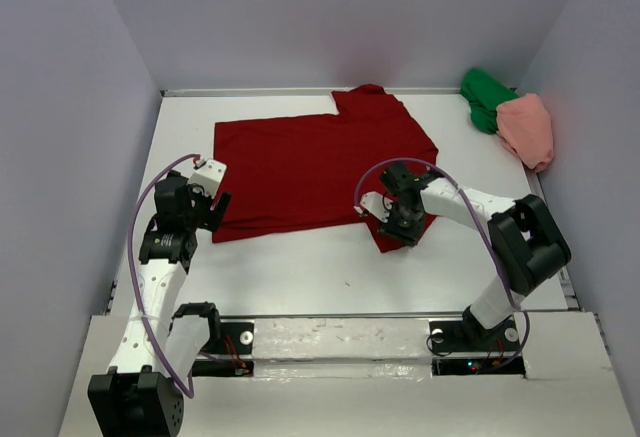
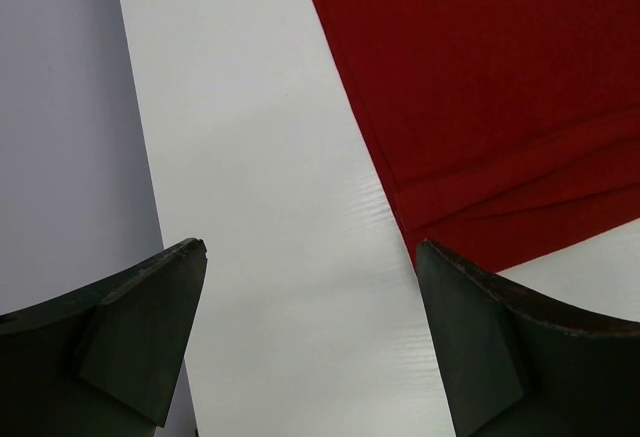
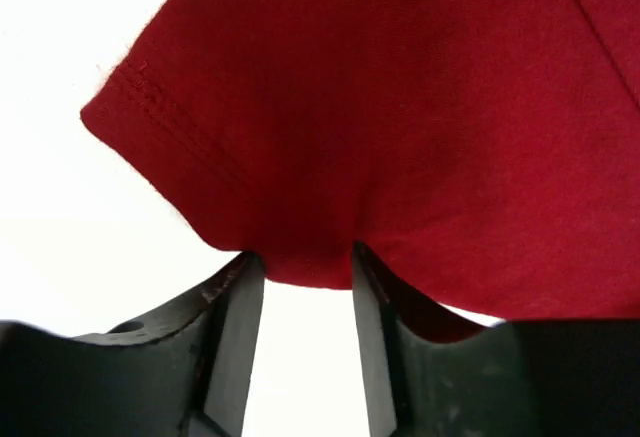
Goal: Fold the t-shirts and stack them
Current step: Fold the flattened tshirt in 1/3 of the way
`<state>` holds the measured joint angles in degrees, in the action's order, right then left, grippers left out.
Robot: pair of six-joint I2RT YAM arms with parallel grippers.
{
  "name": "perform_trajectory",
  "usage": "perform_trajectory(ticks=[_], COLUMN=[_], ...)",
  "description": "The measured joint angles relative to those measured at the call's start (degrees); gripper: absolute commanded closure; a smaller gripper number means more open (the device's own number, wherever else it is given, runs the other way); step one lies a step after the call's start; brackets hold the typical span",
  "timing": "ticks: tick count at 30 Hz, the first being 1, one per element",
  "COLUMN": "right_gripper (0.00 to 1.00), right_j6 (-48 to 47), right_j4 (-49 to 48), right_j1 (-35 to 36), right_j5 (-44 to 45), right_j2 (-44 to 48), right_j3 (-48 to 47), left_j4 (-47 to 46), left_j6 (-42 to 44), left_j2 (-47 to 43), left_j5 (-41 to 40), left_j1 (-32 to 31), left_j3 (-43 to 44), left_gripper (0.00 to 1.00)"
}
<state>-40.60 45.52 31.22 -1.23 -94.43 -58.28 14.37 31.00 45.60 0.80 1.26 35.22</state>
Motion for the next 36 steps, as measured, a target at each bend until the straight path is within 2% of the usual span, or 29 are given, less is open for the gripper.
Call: perform_trajectory(ticks=[5, 9, 17, 28, 36], right_gripper=[0.88, 1.0, 1.0, 1.0, 1.0], right_j6=[0.42, 0.85, 1.2, 0.9, -0.59], right_j4=[-0.11, -0.17, 0.55, 1.57, 0.59], right_j1=[0.02, 0.02, 0.02, 0.02, 0.02], right_j5=[1.27, 2.56, 4.59, 9.05, 12.85], right_j2=[0.0, 0.02, 0.26, 0.63, -4.7], right_j3=[0.28, 0.28, -0.59, -11.37, -17.75], left_j4=[0.0, 0.0, 0.0, 0.02, 0.02], left_j6=[0.02, 0.02, 0.02, 0.04, 0.04], left_j2=[0.0, 0.0, 0.0, -0.11, -0.11], left_j5=[0.72, 1.01, 1.75, 2.25, 2.75], left_j1=[0.0, 0.0, 0.0, 0.0, 0.0], left_j3=[0.0, 0.0, 0.0, 0.0, 0.0], left_gripper=[0.01, 0.01, 0.01, 0.01, 0.01])
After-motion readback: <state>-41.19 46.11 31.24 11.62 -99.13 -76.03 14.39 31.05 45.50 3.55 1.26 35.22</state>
